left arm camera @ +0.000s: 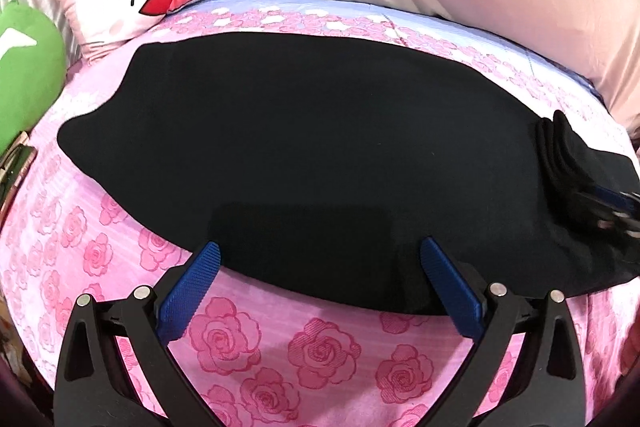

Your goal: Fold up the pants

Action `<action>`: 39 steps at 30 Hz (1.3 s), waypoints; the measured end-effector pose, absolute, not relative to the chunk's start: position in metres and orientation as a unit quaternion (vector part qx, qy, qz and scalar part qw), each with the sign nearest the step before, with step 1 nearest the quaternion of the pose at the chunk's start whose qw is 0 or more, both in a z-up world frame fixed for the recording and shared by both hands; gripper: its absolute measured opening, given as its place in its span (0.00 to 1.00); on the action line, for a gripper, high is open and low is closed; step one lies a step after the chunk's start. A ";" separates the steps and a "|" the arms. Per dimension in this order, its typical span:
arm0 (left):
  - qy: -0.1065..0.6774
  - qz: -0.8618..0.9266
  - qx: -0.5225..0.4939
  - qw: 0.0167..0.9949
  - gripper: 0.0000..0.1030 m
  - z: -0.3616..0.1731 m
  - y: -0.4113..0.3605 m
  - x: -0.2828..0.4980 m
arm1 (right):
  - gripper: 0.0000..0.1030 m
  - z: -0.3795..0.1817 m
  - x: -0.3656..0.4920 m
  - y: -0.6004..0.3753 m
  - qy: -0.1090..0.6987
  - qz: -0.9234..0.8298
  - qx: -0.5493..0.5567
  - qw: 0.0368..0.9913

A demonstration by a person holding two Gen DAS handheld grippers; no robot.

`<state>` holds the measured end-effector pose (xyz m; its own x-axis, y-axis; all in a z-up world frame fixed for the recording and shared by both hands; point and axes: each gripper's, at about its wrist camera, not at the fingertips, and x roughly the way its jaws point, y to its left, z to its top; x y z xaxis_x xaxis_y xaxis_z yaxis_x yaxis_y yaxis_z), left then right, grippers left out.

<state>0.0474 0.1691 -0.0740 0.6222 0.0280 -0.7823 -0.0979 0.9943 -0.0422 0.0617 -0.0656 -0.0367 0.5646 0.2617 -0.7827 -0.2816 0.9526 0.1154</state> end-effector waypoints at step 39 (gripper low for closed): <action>0.434 0.017 0.028 0.900 0.96 -0.067 0.081 0.032 | 0.21 -0.060 -0.064 -0.332 0.415 0.006 0.201 0.888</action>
